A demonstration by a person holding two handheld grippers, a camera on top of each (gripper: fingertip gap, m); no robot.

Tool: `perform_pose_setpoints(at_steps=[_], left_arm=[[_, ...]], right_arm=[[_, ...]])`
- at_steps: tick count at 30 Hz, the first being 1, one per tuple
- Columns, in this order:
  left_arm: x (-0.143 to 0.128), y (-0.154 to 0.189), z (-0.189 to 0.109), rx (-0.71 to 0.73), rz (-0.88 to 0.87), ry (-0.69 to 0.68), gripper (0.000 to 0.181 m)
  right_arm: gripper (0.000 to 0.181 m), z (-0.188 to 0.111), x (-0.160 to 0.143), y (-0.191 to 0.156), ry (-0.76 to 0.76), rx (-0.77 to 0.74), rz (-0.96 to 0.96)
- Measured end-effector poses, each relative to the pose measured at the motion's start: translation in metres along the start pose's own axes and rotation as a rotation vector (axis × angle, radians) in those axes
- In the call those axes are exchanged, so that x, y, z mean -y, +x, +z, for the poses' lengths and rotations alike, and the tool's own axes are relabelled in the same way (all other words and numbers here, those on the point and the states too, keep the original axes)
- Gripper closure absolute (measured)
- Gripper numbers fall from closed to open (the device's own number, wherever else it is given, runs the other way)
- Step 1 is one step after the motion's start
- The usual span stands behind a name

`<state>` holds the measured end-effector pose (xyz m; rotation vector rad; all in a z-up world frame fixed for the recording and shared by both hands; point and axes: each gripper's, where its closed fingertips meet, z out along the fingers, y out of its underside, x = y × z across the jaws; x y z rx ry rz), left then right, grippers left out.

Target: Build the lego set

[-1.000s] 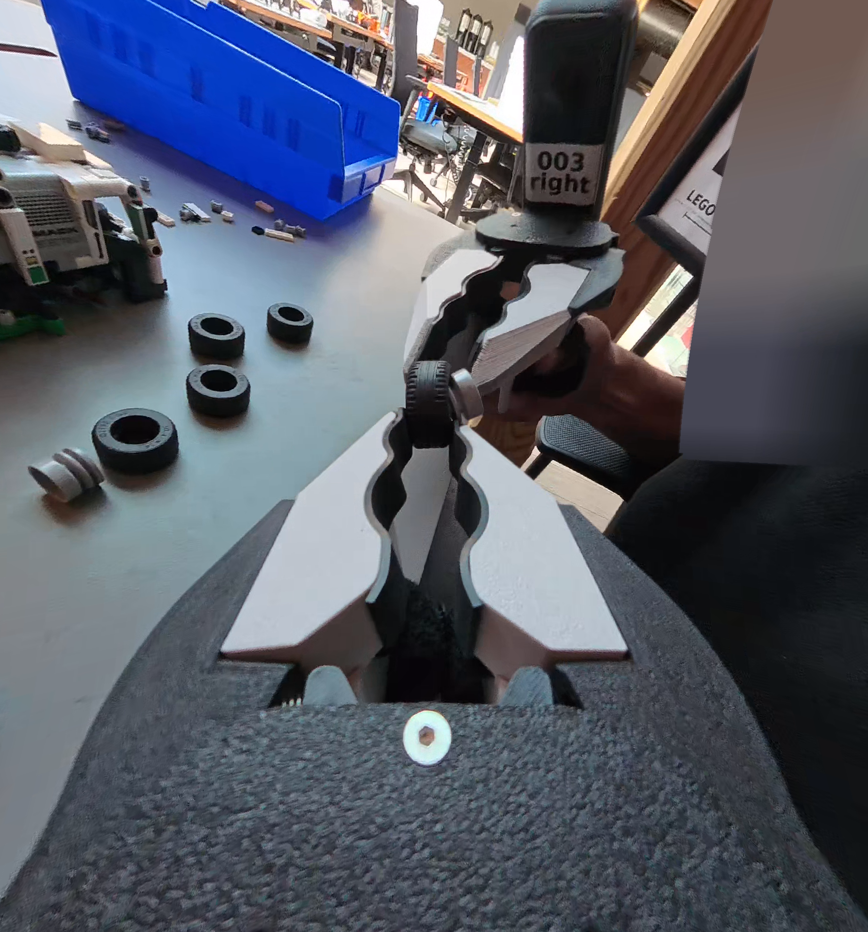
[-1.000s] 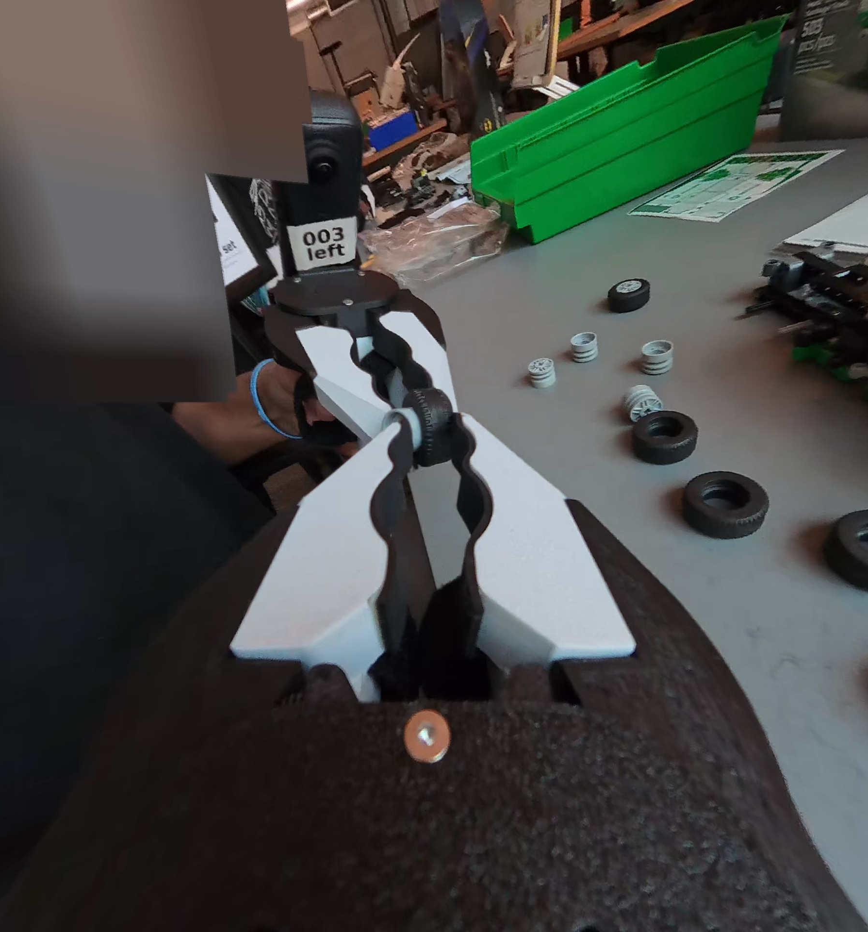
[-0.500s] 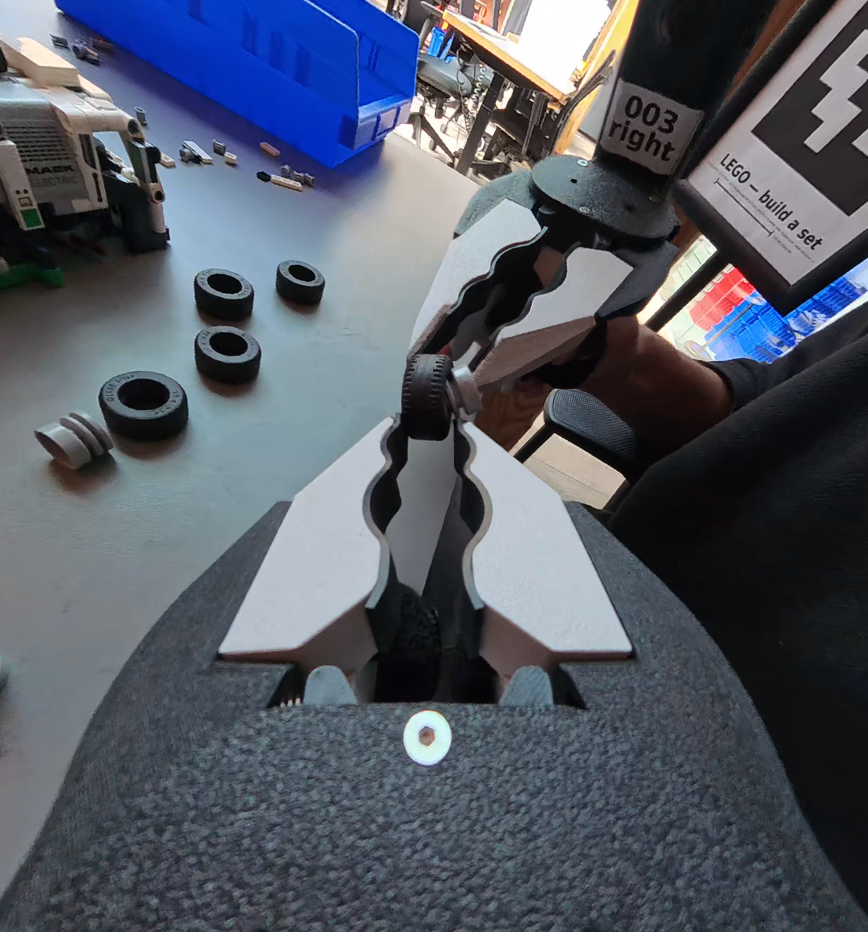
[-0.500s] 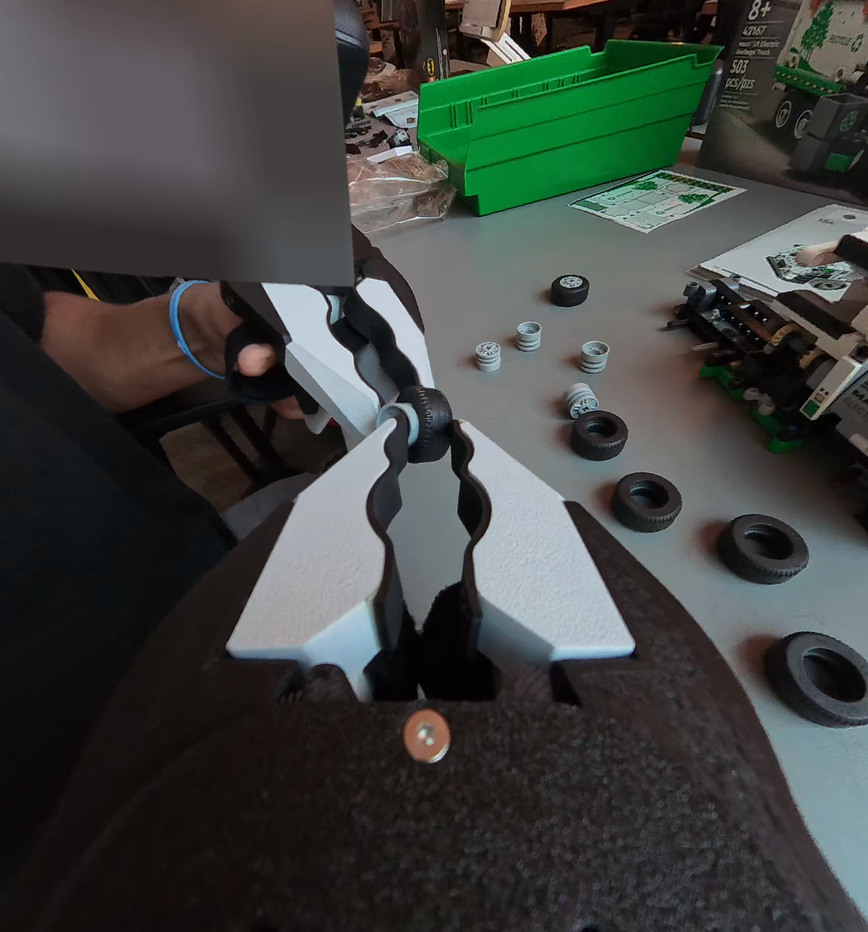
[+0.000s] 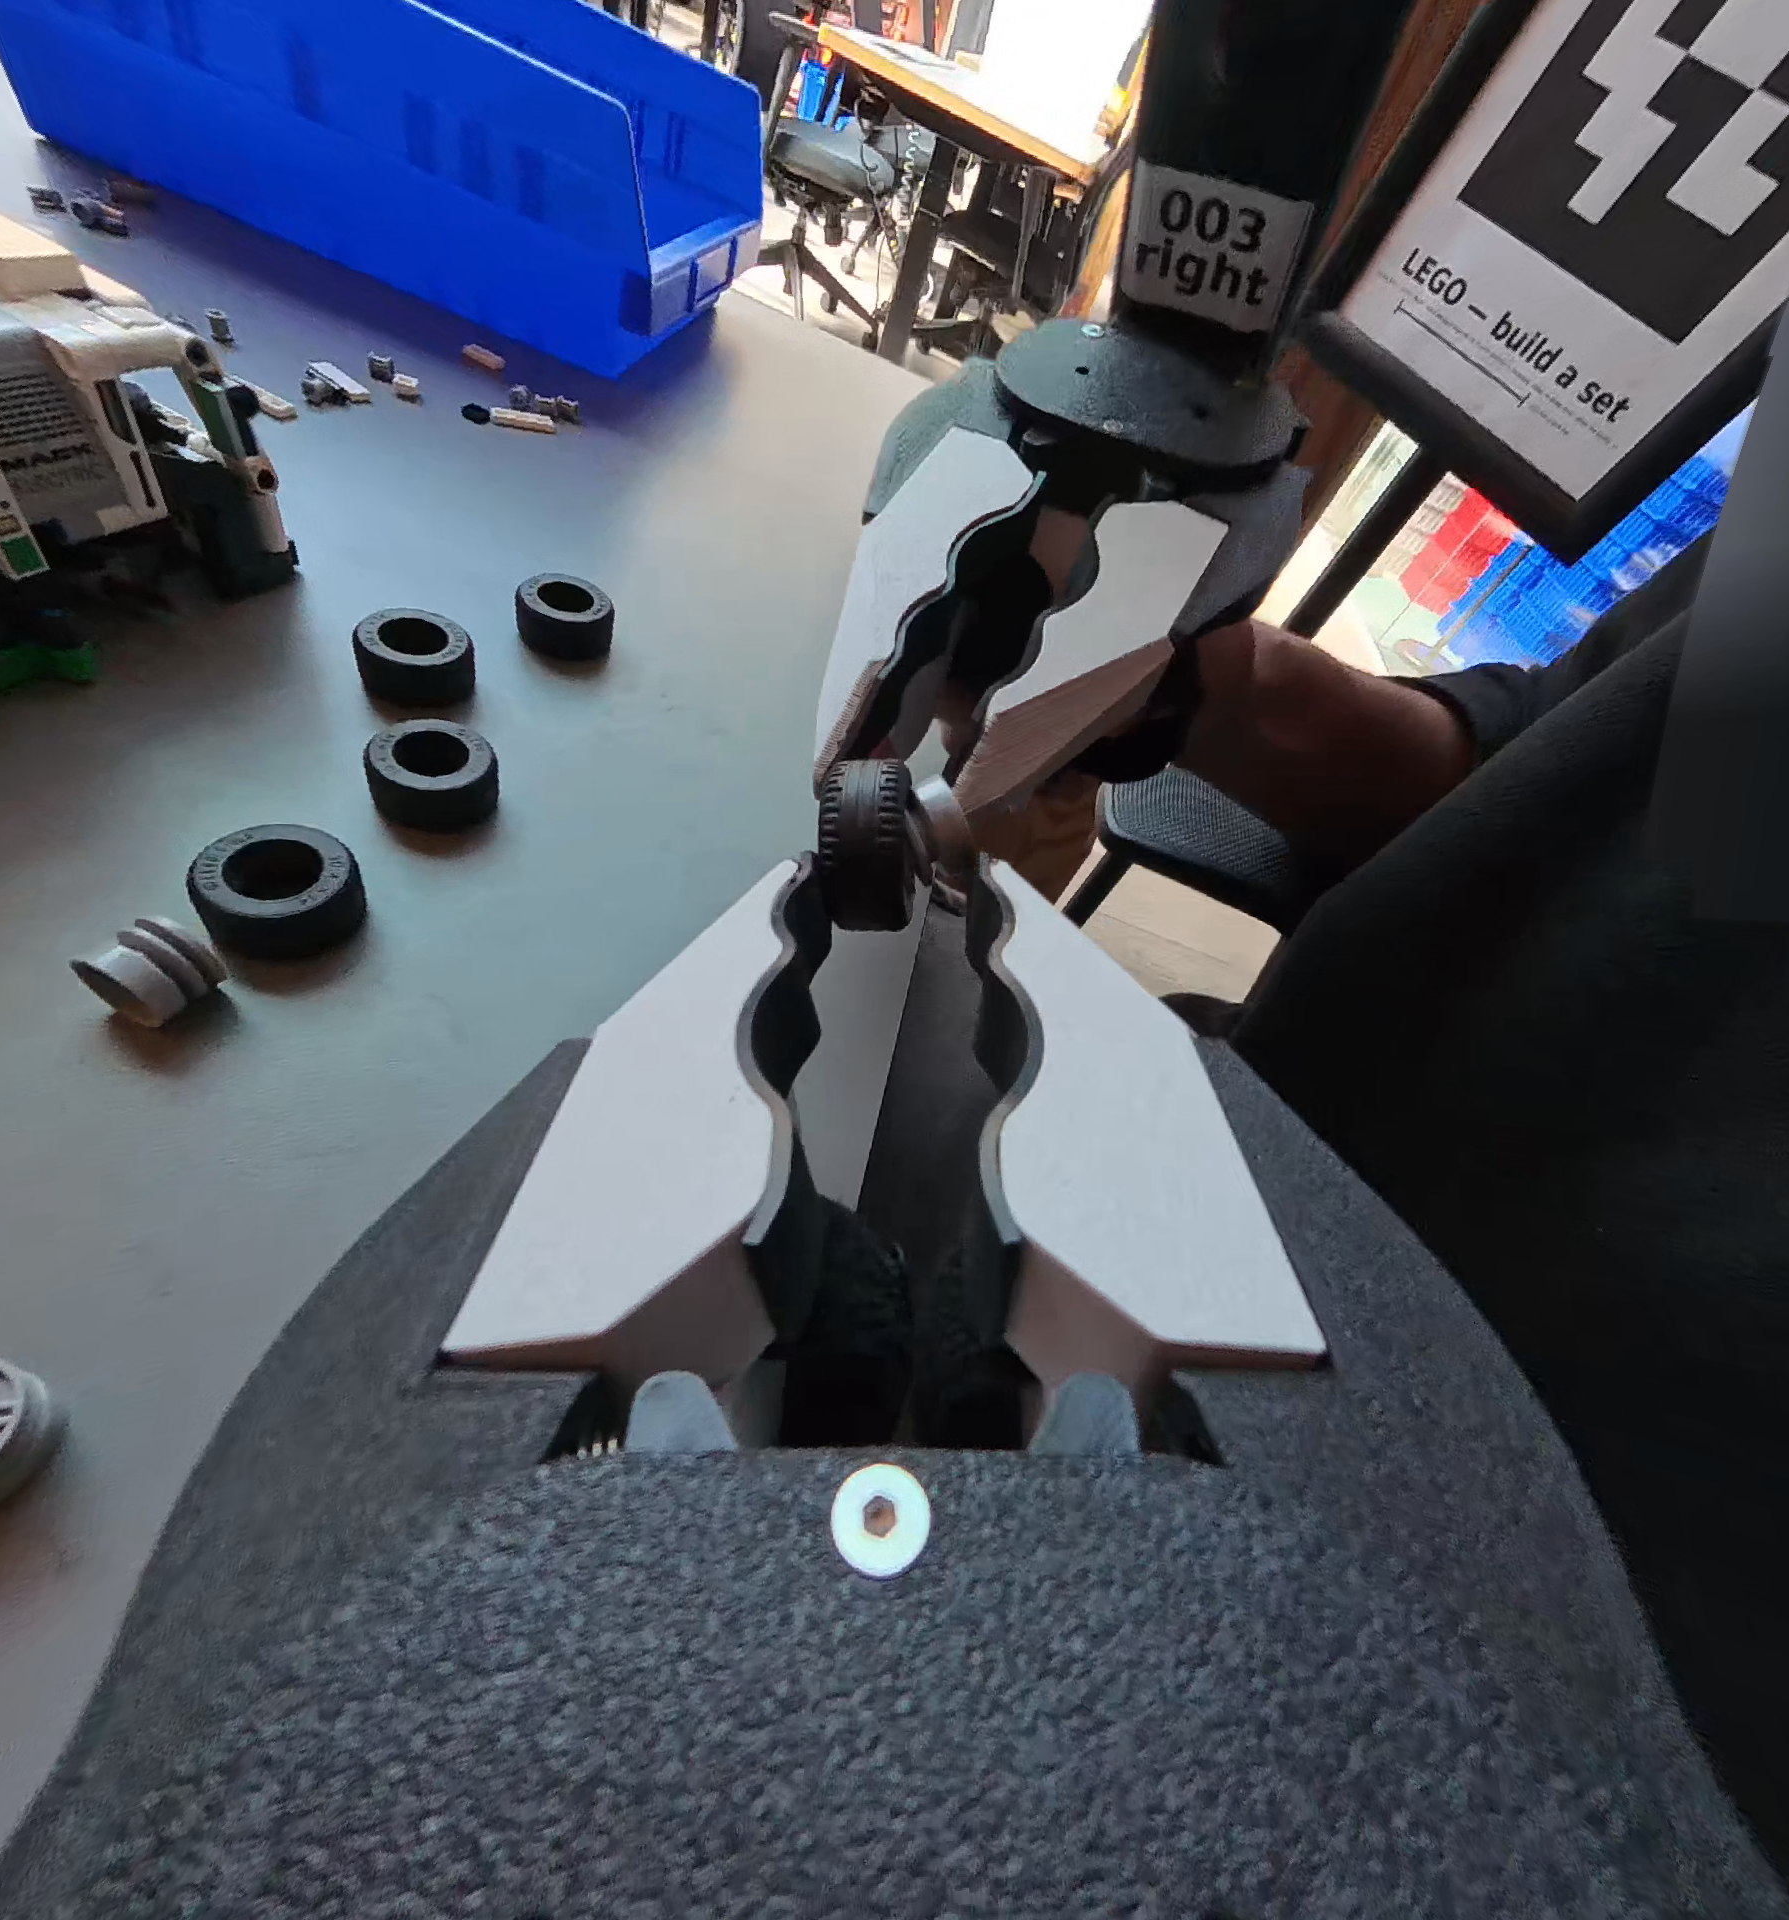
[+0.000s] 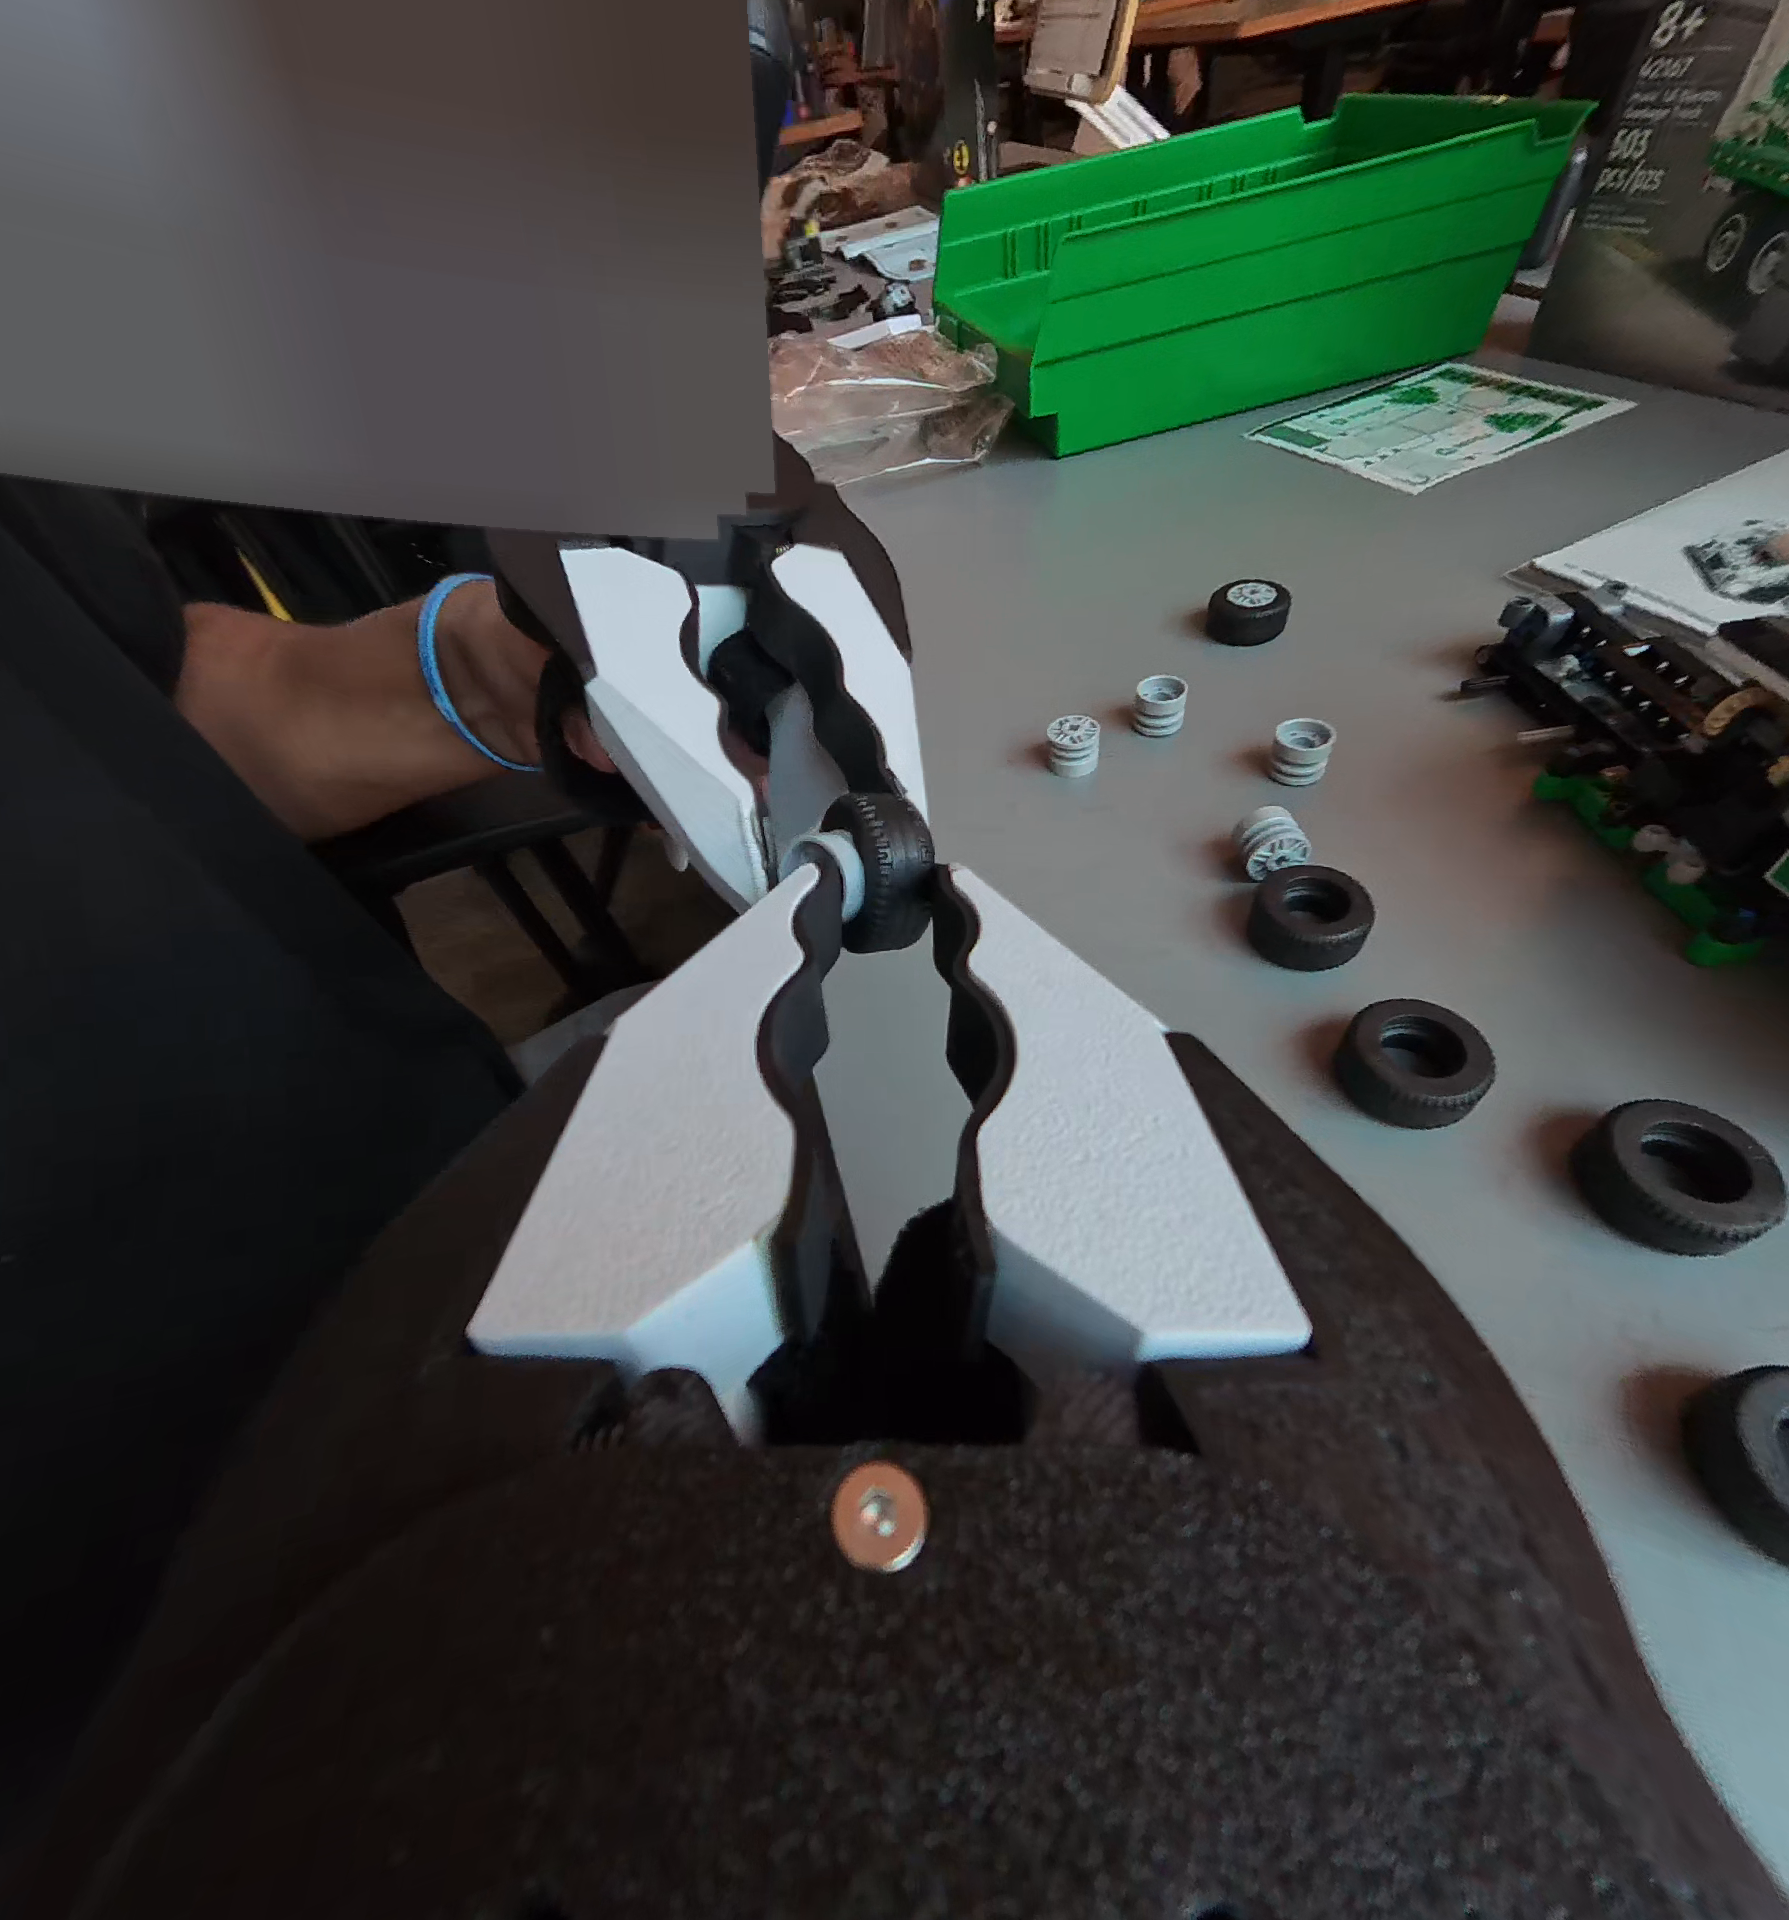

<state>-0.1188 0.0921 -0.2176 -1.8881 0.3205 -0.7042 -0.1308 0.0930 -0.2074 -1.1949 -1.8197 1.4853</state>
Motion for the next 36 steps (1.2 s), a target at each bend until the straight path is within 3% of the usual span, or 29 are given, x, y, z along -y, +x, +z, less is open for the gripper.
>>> perform_pose_setpoints(at_steps=[5, 14, 23, 26, 28, 31, 36], left_arm=[[-0.004, -0.002, 0.002, 0.018, -0.012, -0.030, 0.167], [-0.014, -0.015, 0.003, 0.106, 0.006, -0.095, 0.163], [-0.020, -0.011, 0.000, 0.056, -0.021, -0.124, 0.161], [-0.021, 0.003, -0.002, -0.041, -0.060, -0.134, 0.129], [-0.020, -0.002, -0.001, -0.006, -0.046, -0.131, 0.145], [-0.022, -0.009, 0.000, 0.028, -0.058, -0.131, 0.154], [-0.025, -0.009, 0.000, 0.017, -0.082, -0.141, 0.153]], right_arm=[[0.165, -0.001, -0.001, 0.001, 0.005, -0.001, 0.021], [0.165, 0.006, -0.011, 0.011, -0.099, -0.176, -0.164], [0.165, 0.009, -0.012, 0.007, -0.116, -0.177, -0.222], [0.165, 0.009, -0.013, 0.009, -0.124, -0.187, -0.225], [0.165, 0.010, -0.012, 0.008, -0.117, -0.184, -0.224], [0.165, 0.011, -0.015, 0.008, -0.150, -0.216, -0.276], [0.165, 0.014, -0.021, 0.004, -0.207, -0.253, -0.390]])
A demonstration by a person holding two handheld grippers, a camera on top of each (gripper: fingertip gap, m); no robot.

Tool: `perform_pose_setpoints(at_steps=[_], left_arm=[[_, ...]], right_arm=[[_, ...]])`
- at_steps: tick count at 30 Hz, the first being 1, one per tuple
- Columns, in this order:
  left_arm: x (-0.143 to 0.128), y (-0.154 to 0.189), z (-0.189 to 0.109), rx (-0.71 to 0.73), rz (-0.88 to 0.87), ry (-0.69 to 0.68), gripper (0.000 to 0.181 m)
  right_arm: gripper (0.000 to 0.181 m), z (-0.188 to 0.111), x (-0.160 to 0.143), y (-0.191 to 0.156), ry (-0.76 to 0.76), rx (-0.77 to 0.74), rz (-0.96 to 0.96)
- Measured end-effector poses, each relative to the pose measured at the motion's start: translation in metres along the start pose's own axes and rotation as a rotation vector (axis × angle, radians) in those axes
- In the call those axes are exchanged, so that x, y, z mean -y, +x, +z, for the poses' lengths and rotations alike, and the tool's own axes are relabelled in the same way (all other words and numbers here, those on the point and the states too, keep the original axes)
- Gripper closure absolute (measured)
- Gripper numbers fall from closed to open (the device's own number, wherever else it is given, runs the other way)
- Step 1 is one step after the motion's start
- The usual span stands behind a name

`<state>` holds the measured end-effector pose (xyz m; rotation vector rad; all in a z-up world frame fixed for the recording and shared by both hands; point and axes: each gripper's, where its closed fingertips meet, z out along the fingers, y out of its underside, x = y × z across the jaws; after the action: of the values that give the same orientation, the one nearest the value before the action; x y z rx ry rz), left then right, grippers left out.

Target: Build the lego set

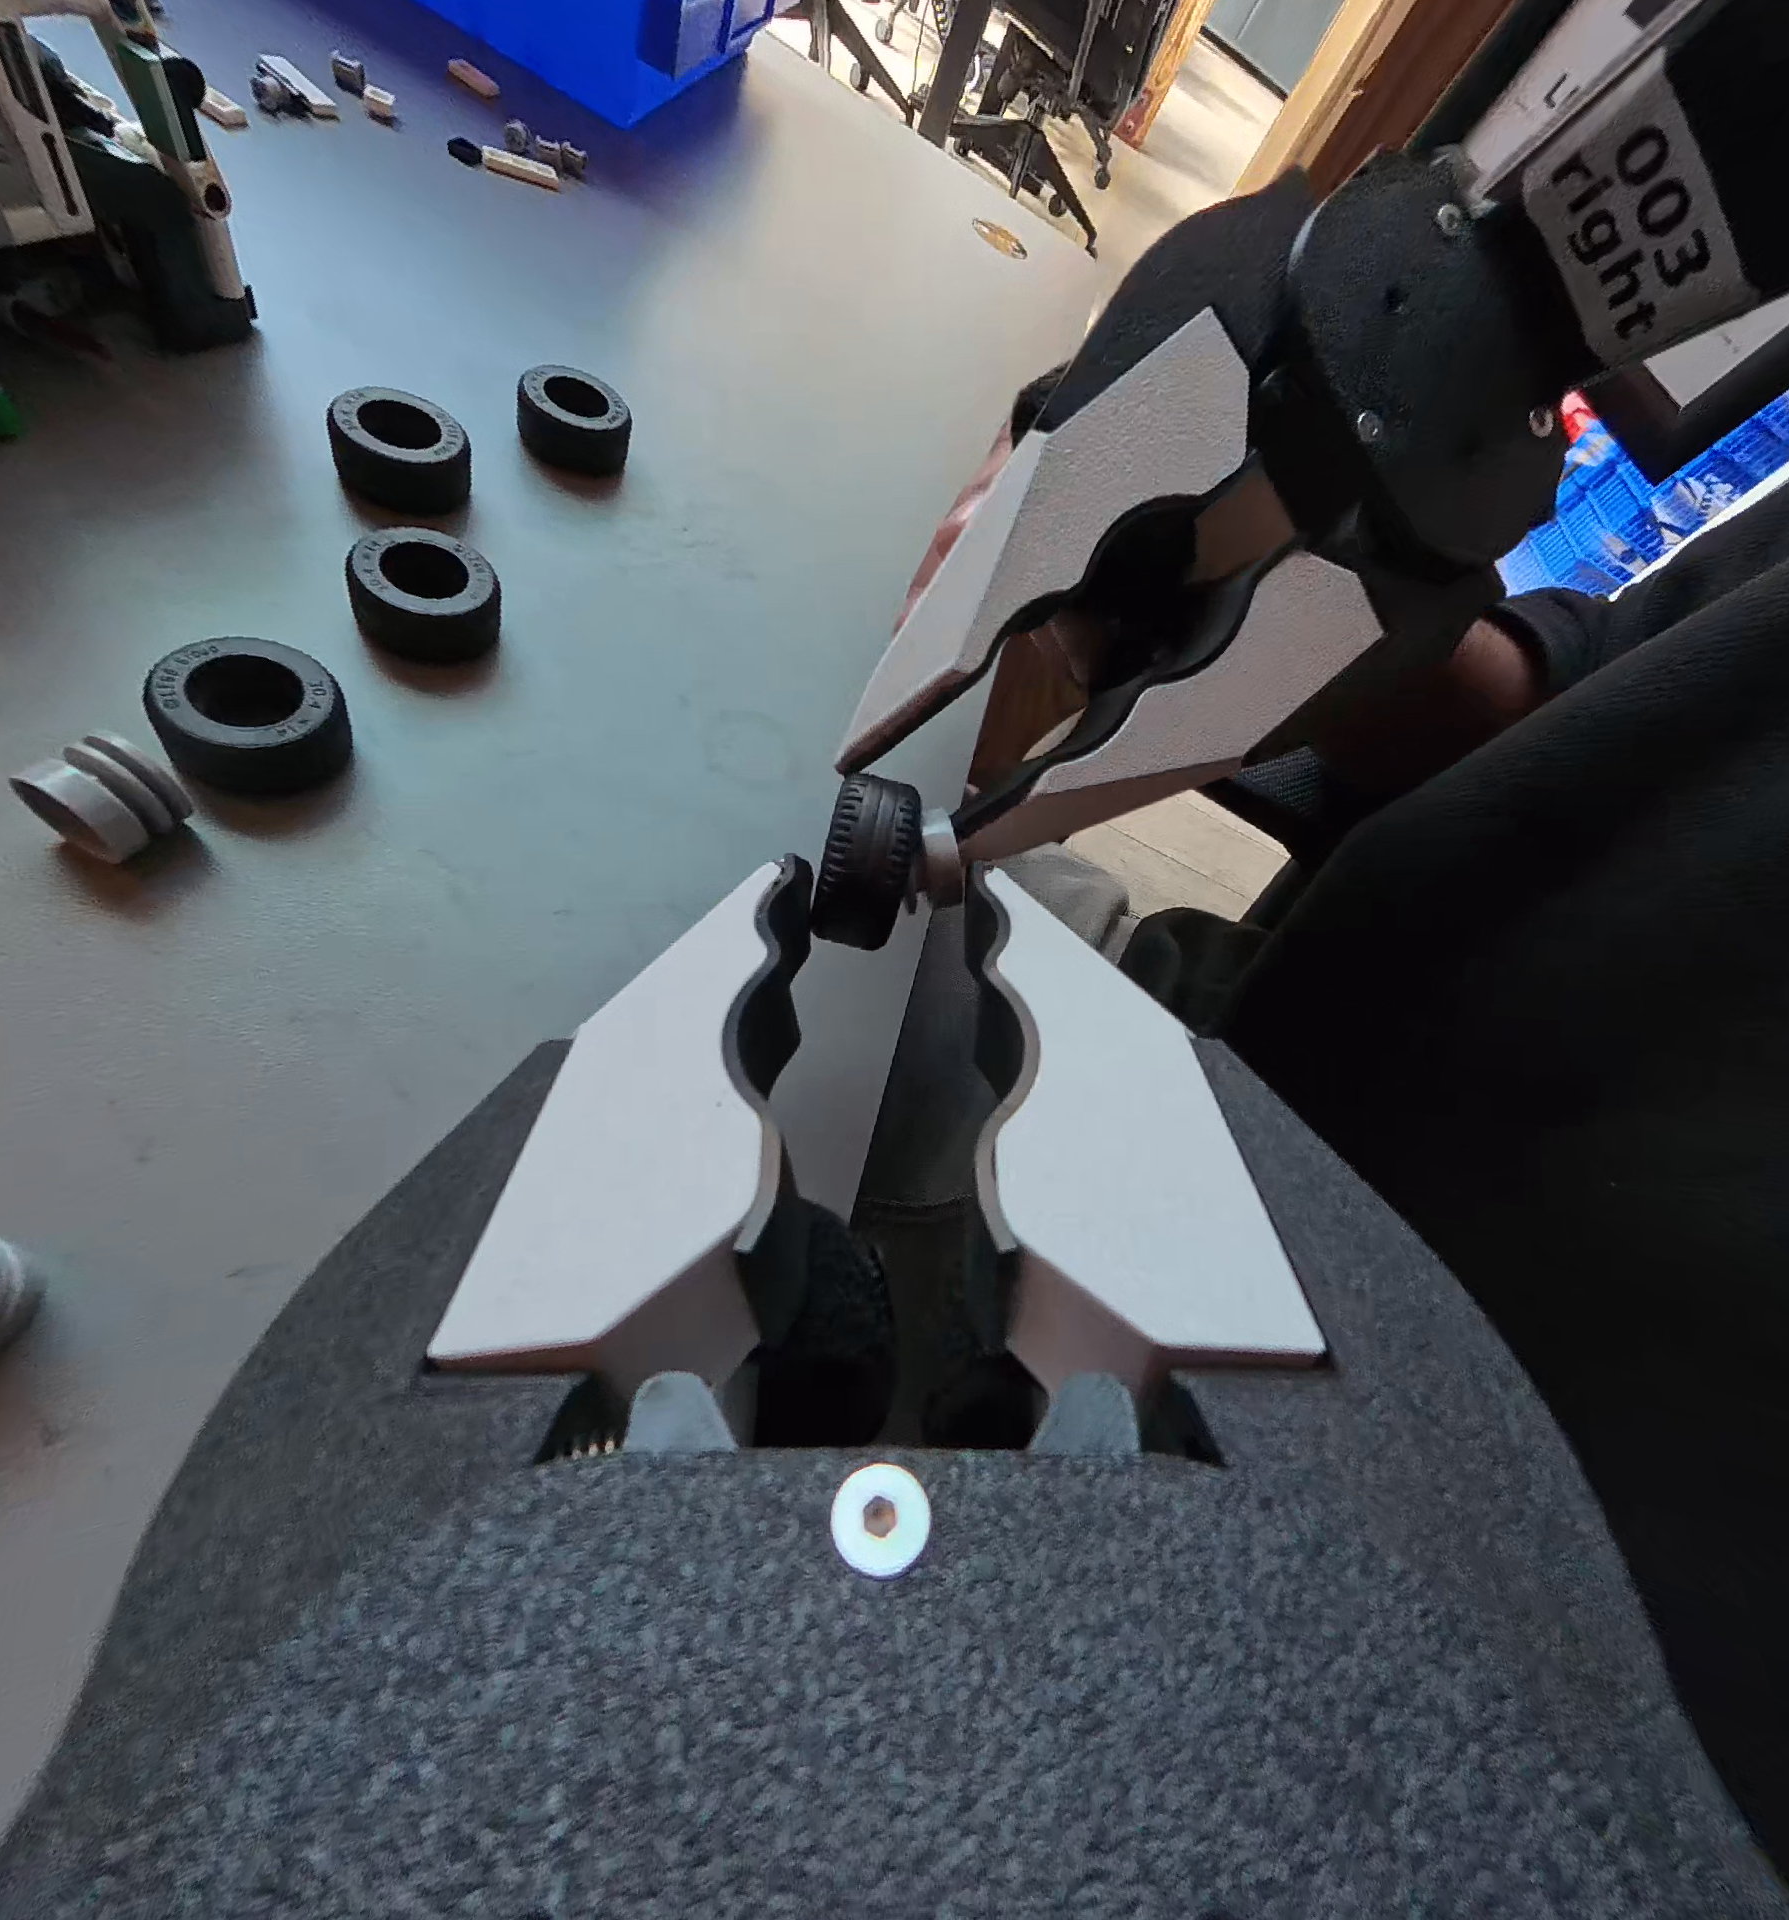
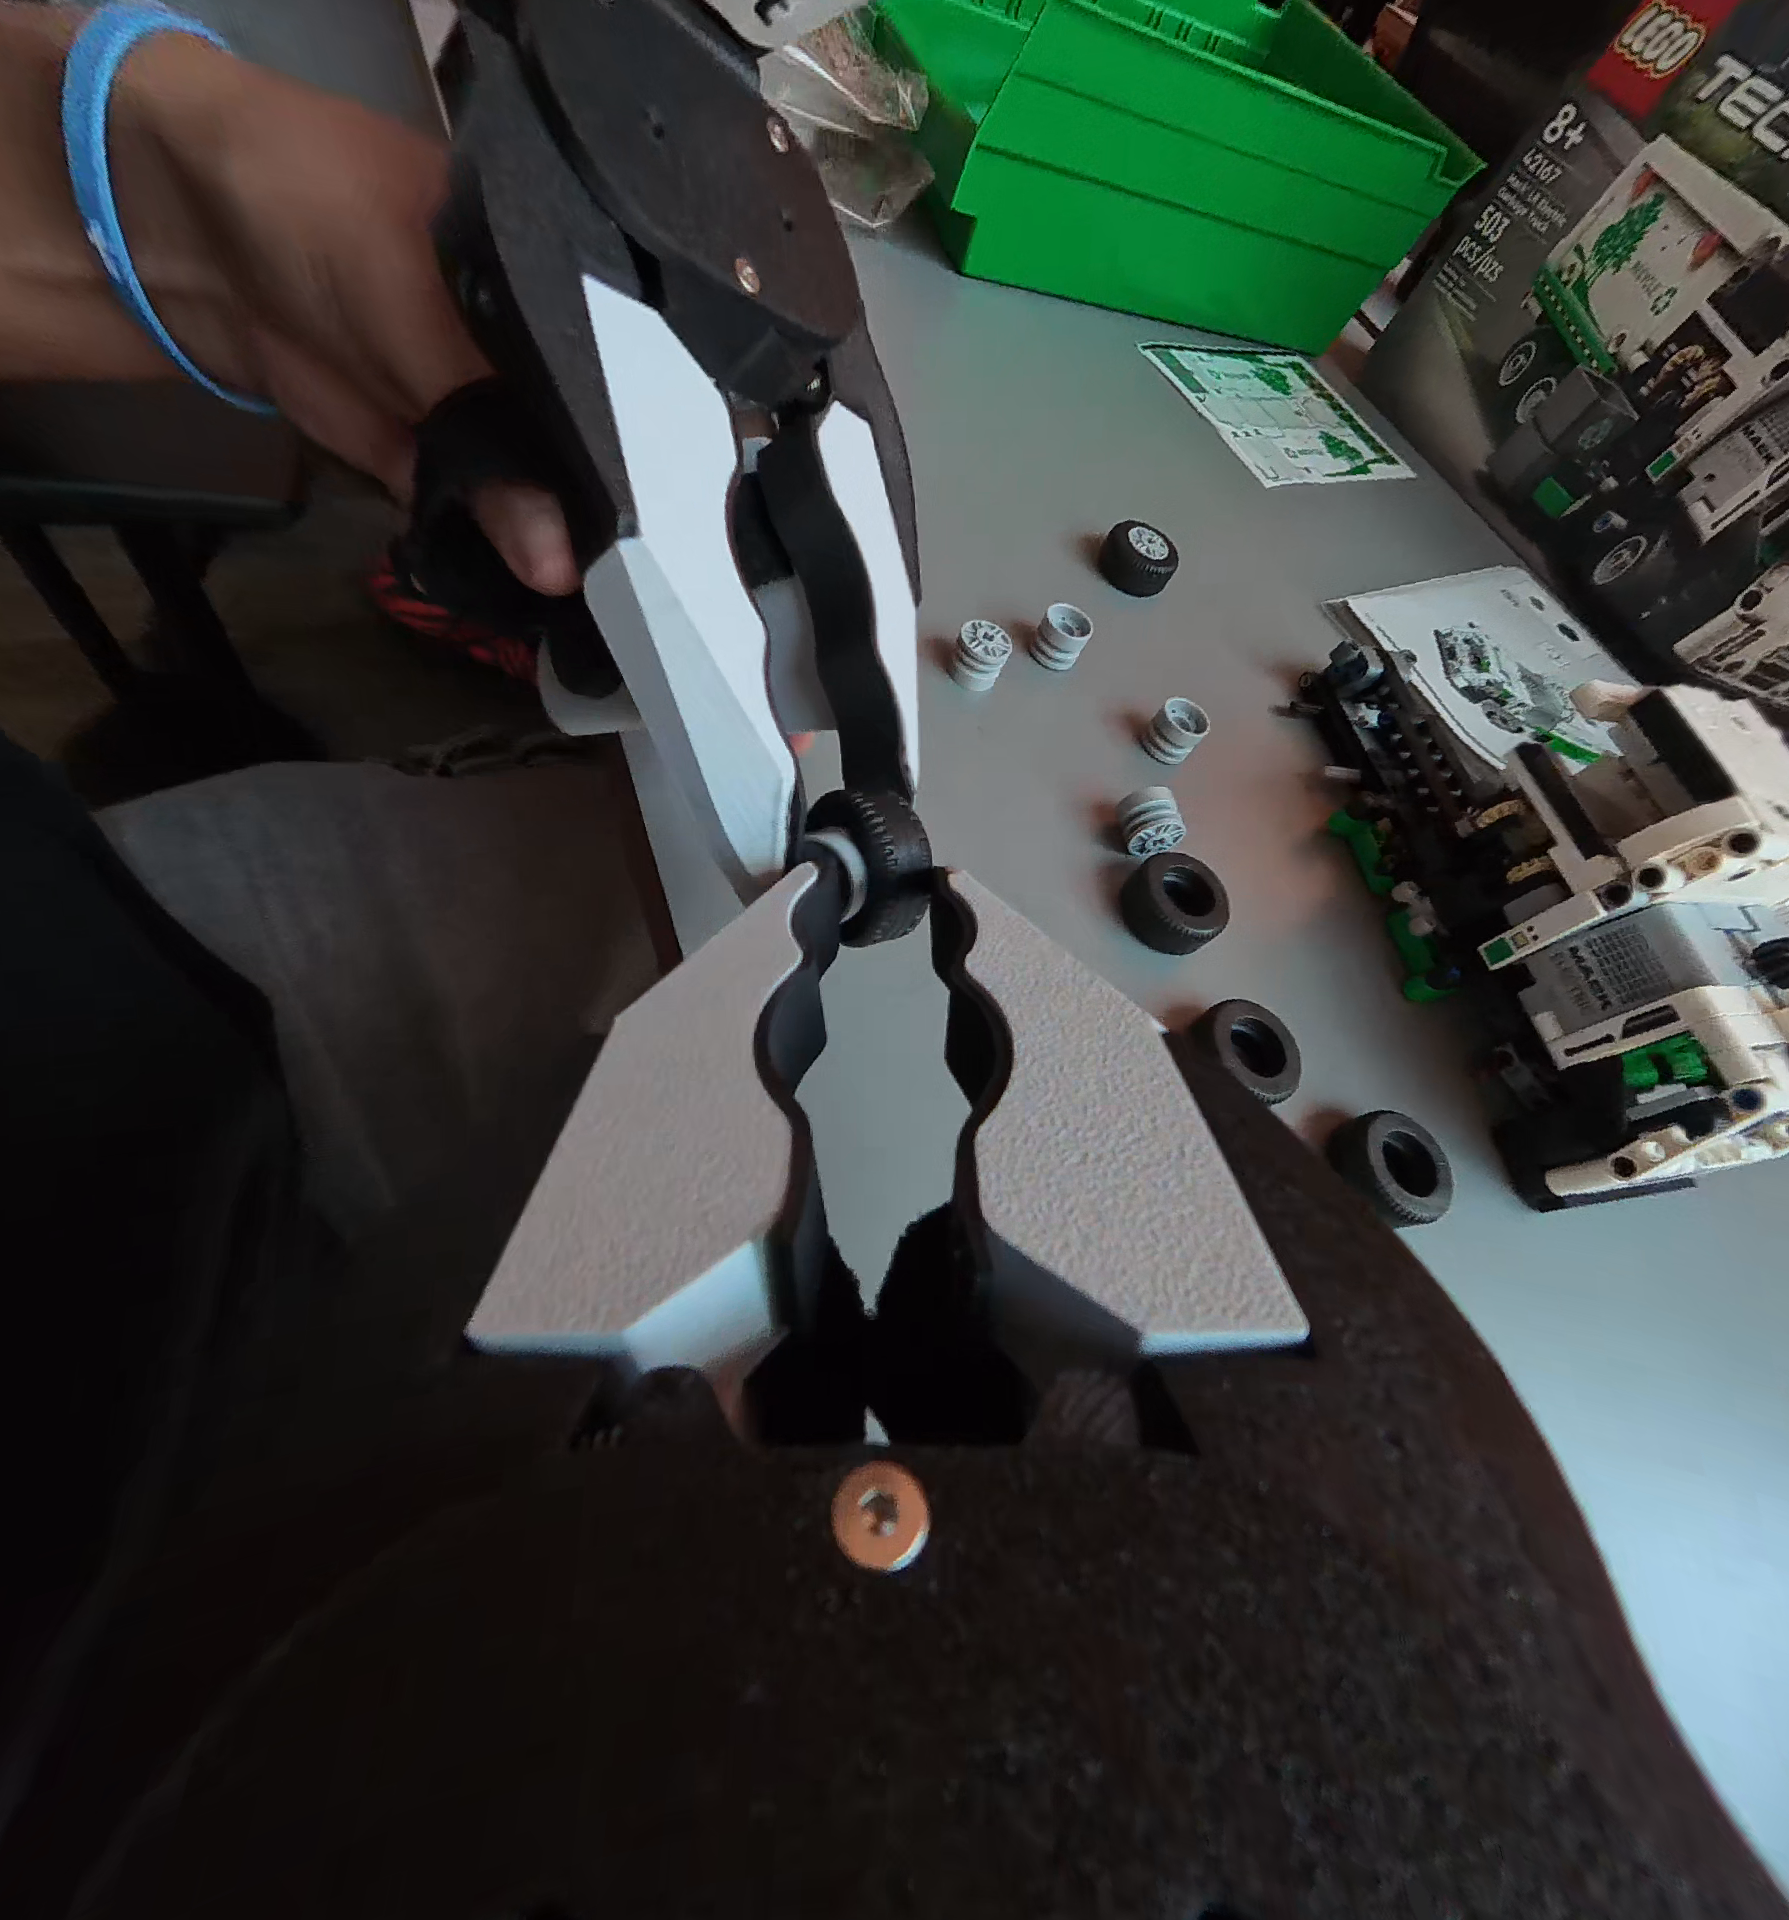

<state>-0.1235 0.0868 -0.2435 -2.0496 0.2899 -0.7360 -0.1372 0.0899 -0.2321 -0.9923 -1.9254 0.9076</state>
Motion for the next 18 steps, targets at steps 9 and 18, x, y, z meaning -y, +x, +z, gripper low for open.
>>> perform_pose_setpoints(at_steps=[9, 18], left_arm=[[0.014, -0.001, -0.008, 0.061, 0.100, 0.073, 0.156], [0.041, 0.016, -0.019, -0.119, -0.053, 0.288, 0.158]], right_arm=[[0.155, -0.016, 0.010, 0.001, 0.146, 0.255, 0.363], [0.156, -0.030, 0.041, 0.009, 0.415, 0.440, 0.563]])
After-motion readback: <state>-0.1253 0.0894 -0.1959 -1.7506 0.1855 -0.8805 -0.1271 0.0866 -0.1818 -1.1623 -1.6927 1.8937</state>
